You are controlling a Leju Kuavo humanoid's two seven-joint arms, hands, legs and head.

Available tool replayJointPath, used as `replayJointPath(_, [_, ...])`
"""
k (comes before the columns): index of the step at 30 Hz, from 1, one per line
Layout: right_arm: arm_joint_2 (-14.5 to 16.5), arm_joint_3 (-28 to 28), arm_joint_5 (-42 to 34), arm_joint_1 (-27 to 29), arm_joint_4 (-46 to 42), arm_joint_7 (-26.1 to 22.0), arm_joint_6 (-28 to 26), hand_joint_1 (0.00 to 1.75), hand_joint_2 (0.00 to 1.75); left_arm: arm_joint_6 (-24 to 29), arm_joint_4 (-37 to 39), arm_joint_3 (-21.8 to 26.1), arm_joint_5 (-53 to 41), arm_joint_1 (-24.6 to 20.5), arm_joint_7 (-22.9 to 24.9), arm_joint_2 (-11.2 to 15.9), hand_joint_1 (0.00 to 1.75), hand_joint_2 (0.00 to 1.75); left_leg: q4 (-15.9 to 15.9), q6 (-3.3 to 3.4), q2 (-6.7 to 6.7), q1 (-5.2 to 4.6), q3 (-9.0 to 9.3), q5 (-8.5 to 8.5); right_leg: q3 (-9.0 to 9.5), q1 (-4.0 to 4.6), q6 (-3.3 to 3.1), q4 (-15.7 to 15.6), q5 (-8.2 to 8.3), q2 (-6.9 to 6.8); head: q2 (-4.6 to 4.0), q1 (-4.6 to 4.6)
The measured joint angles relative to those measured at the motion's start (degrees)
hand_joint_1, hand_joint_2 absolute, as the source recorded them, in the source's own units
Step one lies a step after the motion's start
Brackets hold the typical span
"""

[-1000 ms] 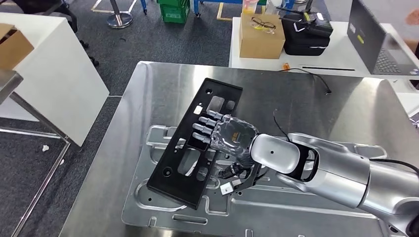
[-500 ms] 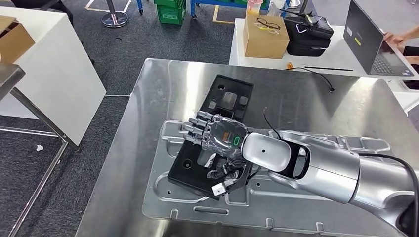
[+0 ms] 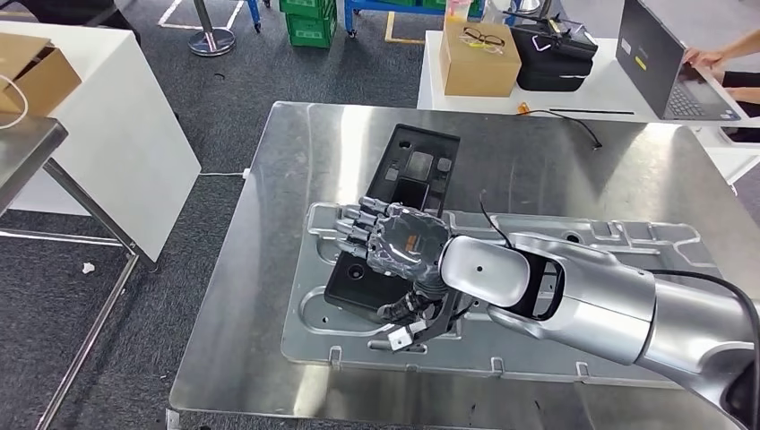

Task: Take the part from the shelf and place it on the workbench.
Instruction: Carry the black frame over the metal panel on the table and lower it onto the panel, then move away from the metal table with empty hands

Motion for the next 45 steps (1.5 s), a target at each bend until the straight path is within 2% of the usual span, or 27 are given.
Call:
replayJointPath(3, [0.0, 0.0, 0.0, 0.0, 0.0, 0.0, 0.0, 0.00, 0.00, -0.3, 0.0, 0.1, 0.1, 0.0, -0.1, 0.2, 0.00, 0.00, 8.2, -1.69, 0.00, 0.83, -2.09, -7.50, -1.66, -0.90, 1.21, -1.0, 2.38, -0.12, 0.00, -0.04])
replayJointPath(4, [0.0, 0.0, 0.0, 0.1, 0.0, 0.0, 0.0, 0.00, 0.00, -0.4, 0.0, 0.2, 0.1, 0.0, -0.2, 0.3, 0.00, 0.00, 11.3, -2.27, 0.01, 1.24, -2.45, -8.82, -2.58, -1.21, 1.70, -0.9, 2.95, -0.13, 0.00, -0.05])
replayJointPath(6, [0.0, 0.0, 0.0, 0.2, 0.0, 0.0, 0.0, 0.00, 0.00, -0.5, 0.0, 0.4, 0.0, -0.1, -0.4, 0.4, 0.00, 0.00, 12.8, -3.45, 0.05, 2.03, -0.97, -7.81, -4.57, -1.97, 2.65, -0.2, 3.91, -0.16, 0.00, -0.06])
replayJointPath(7, [0.0, 0.0, 0.0, 0.2, 0.0, 0.0, 0.0, 0.00, 0.00, -0.5, 0.0, 0.5, 0.0, -0.2, -0.4, 0.4, 0.00, 0.00, 10.6, -4.04, 0.08, 2.45, 1.24, -6.39, -5.62, -2.39, 3.10, 0.5, 4.26, -0.17, 0.00, -0.07])
replayJointPath(9, [0.0, 0.0, 0.0, 0.2, 0.1, 0.0, 0.0, 0.00, 0.00, -0.6, 0.0, 0.6, -0.1, -0.3, -0.4, 0.5, 0.00, 0.00, 3.7, -4.78, 0.02, 2.93, 6.43, -5.91, -7.60, -2.88, 3.99, 2.1, 4.68, -0.12, 0.00, -0.23])
replayJointPath(11, [-0.1, 0.0, -0.1, 0.2, 0.1, 0.0, 0.1, 0.00, 0.00, -0.8, 0.1, 0.8, -0.3, -0.5, -0.4, 0.5, 0.00, 0.00, -0.2, -4.02, -0.06, 2.78, 8.85, -7.26, -8.70, -2.78, 4.82, 3.3, 5.08, -0.03, 0.00, -0.40])
replayJointPath(14, [-0.4, 0.0, -0.2, 0.2, 0.1, -0.1, 0.2, 0.00, 0.00, -1.3, 0.2, 1.1, -0.7, -0.6, -0.4, 0.6, 0.00, 0.00, -0.4, -1.38, 0.18, 2.54, 8.18, -6.64, -9.22, -2.96, 5.96, 3.7, 5.35, 0.07, 0.00, -0.38])
replayJointPath(15, [-0.6, 0.0, -0.2, 0.2, 0.1, -0.1, 0.2, 0.00, 0.00, -1.4, 0.3, 1.2, -0.7, -0.7, -0.4, 0.6, 0.00, 0.00, -0.6, -0.58, 0.32, 2.55, 7.73, -6.08, -9.67, -3.12, 6.22, 4.6, 4.07, 0.12, 0.00, -0.35])
replayJointPath(17, [-0.8, 0.0, -0.3, 0.2, 0.1, -0.1, 0.3, 0.00, 0.00, -1.6, 0.3, 1.4, -0.9, -0.9, -0.5, 0.6, 0.00, 0.00, -0.7, 0.50, 0.53, 2.47, 6.53, -4.88, -11.29, -3.26, 6.56, 9.7, -1.08, 0.25, 0.00, -0.31])
replayJointPath(19, [-1.0, 0.0, -0.3, 0.2, 0.2, -0.1, 0.5, 0.00, 0.00, -1.6, 0.4, 1.7, -1.1, -1.0, -0.6, 0.6, 0.00, 0.00, -0.6, 0.84, 0.57, 2.16, 5.01, -3.69, -12.74, -3.25, 6.73, 16.6, -5.34, 0.32, 0.00, -0.30])
replayJointPath(20, [-1.1, 0.0, -0.3, 0.3, 0.2, -0.1, 0.6, 0.00, 0.00, -1.6, 0.5, 1.8, -1.2, -1.0, -0.6, 0.6, 0.00, 0.00, -0.6, 0.86, 0.58, 1.98, 4.22, -3.10, -12.59, -3.22, 6.67, 18.6, -5.70, 0.36, 0.00, -0.30])
replayJointPath(21, [-1.3, 0.0, -0.4, 0.3, 0.2, -0.1, 0.7, 0.00, 0.00, -1.6, 0.5, 1.9, -1.2, -1.0, -0.6, 0.6, 0.00, 0.00, -0.5, 0.84, 0.58, 1.81, 3.46, -2.54, -11.51, -3.16, 6.48, 18.7, -4.89, 0.39, 0.00, -0.30])
replayJointPath(23, [-1.5, 0.0, -0.7, 0.1, 0.2, -0.1, 0.6, 0.00, 0.00, -1.6, 0.5, 2.0, -1.2, -1.0, -0.6, 0.6, 0.00, 0.00, -0.5, 0.76, 0.58, 1.54, 2.23, -1.48, -6.38, -2.74, 5.52, 13.2, -2.43, 0.49, 0.00, -0.31])
replayJointPath(25, [-1.7, -0.1, -1.1, -0.2, 0.1, -0.1, 0.6, 0.00, 0.00, -1.6, 0.5, 2.0, -1.1, -1.0, -0.5, 0.5, 0.00, 0.00, -0.6, 0.37, 0.56, 1.42, 1.62, -0.52, -0.85, -2.16, 4.48, 5.5, -2.51, 0.48, 0.00, -0.37])
replayJointPath(27, [-1.9, -0.2, -1.3, -0.7, 0.0, -0.2, 0.6, 0.00, 0.00, -1.6, 0.6, 2.0, -1.0, -1.0, -0.3, 0.4, 0.00, 0.00, -1.1, -0.36, 0.57, 1.67, 1.60, 0.55, 0.99, -1.65, 3.99, 2.0, -2.91, 0.44, 0.00, -0.27])
replayJointPath(29, [-2.1, -0.1, -1.4, -1.1, 0.0, -0.3, 0.6, 0.00, 0.00, -1.9, 0.8, 2.2, -1.2, -1.1, -0.5, 0.4, 0.00, 0.00, -1.7, -1.08, 0.52, 1.82, 1.55, 1.25, 0.54, -1.54, 3.69, 0.9, -1.32, 0.25, 0.00, -0.12])
replayJointPath(30, [-2.1, -0.1, -1.5, -1.2, 0.0, -0.4, 0.6, 0.00, 0.00, -2.0, 0.9, 2.3, -1.4, -1.2, -0.7, 0.4, 0.00, 0.00, -1.2, -1.32, 0.48, 1.77, 1.14, 0.35, 0.25, -1.69, 3.42, 0.2, -0.41, 0.10, 0.00, -0.17])
replayJointPath(32, [-2.2, 0.0, -1.6, -1.5, 0.0, -0.5, 0.6, 0.00, 0.00, -2.4, 1.1, 2.7, -1.8, -1.3, -0.9, 0.4, 0.00, 0.00, 3.1, -1.63, 0.42, 1.81, -0.30, -4.61, -0.80, -2.01, 2.94, -0.7, 1.47, -0.16, 0.00, -0.33])
replayJointPath(34, [-2.5, 0.0, -1.8, -1.5, 0.0, -0.6, 0.6, 0.00, 0.00, -2.6, 1.2, 2.8, -1.9, -1.3, -0.9, 0.5, 0.00, 0.00, 10.1, -2.02, 0.39, 1.92, -1.64, -9.50, -2.78, -2.01, 2.72, -0.6, 2.92, -0.15, 0.00, -0.40])
replayJointPath(35, [-2.7, 0.0, -1.9, -1.5, 0.0, -0.6, 0.6, 0.00, 0.00, -2.6, 1.2, 2.9, -1.9, -1.3, -0.9, 0.5, 0.00, 0.00, 12.7, -2.24, 0.39, 2.01, -1.66, -10.08, -3.86, -2.04, 2.85, -0.3, 3.55, -0.16, 0.00, -0.40])
replayJointPath(36, [-2.7, 0.0, -1.9, -1.5, 0.0, -0.7, 0.6, 0.00, 0.00, -2.6, 1.2, 3.0, -1.9, -1.4, -0.9, 0.6, 0.00, 0.00, 13.6, -2.45, 0.41, 2.09, -0.97, -9.35, -4.99, -2.12, 3.01, 0.1, 4.11, -0.15, 0.00, -0.40])
replayJointPath(38, [-2.8, 0.0, -1.9, -1.5, 0.0, -0.7, 0.6, 0.00, 0.00, -2.6, 1.3, 3.2, -2.1, -1.6, -1.0, 0.6, 0.00, 0.00, 10.2, -2.72, 0.43, 2.28, 3.03, -6.47, -7.24, -2.33, 3.51, 1.2, 5.02, -0.13, 0.00, -0.42])
replayJointPath(40, [-2.8, 0.0, -1.9, -1.5, 0.0, -0.6, 0.5, 0.00, 0.00, -2.6, 1.4, 3.4, -2.3, -2.0, -1.1, 0.7, 0.00, 0.00, 3.0, -2.52, 0.35, 2.22, 8.39, -6.76, -9.09, -2.35, 4.17, 2.6, 5.62, -0.13, 0.01, -0.39])
replayJointPath(41, [-2.9, 0.0, -1.9, -1.4, 0.0, -0.5, 0.4, 0.00, 0.00, -2.6, 1.5, 3.5, -2.4, -2.1, -1.2, 0.7, 0.00, 0.00, 0.5, -2.21, 0.28, 2.11, 9.90, -7.60, -9.59, -2.29, 4.54, 3.1, 5.92, -0.15, 0.01, -0.35])
replayJointPath(42, [-2.9, 0.0, -1.9, -1.4, 0.0, -0.4, 0.2, 0.00, 0.00, -2.6, 1.5, 3.6, -2.5, -2.2, -1.2, 0.7, 0.00, 0.00, -0.8, -1.77, 0.21, 1.88, 10.48, -8.31, -9.84, -2.24, 4.91, 3.4, 6.31, -0.18, 0.01, -0.34])
replayJointPath(44, [-3.0, 0.0, -1.9, -1.3, 0.1, -0.3, 0.0, 0.00, 0.00, -2.5, 1.7, 3.6, -2.6, -2.2, -1.2, 0.7, 0.00, 0.00, -1.2, -0.63, 0.37, 1.82, 9.82, -7.63, -9.97, -2.36, 5.65, 3.3, 6.95, -0.13, 0.01, -0.34])
replayJointPath(45, [-3.0, 0.0, -1.9, -1.2, 0.1, -0.3, 0.0, 0.00, 0.00, -2.5, 1.8, 3.6, -2.6, -2.2, -1.2, 0.6, 0.00, 0.00, -1.3, -0.01, 0.52, 1.88, 9.47, -6.96, -10.30, -2.48, 5.97, 3.8, 6.15, -0.01, 0.01, -0.30])
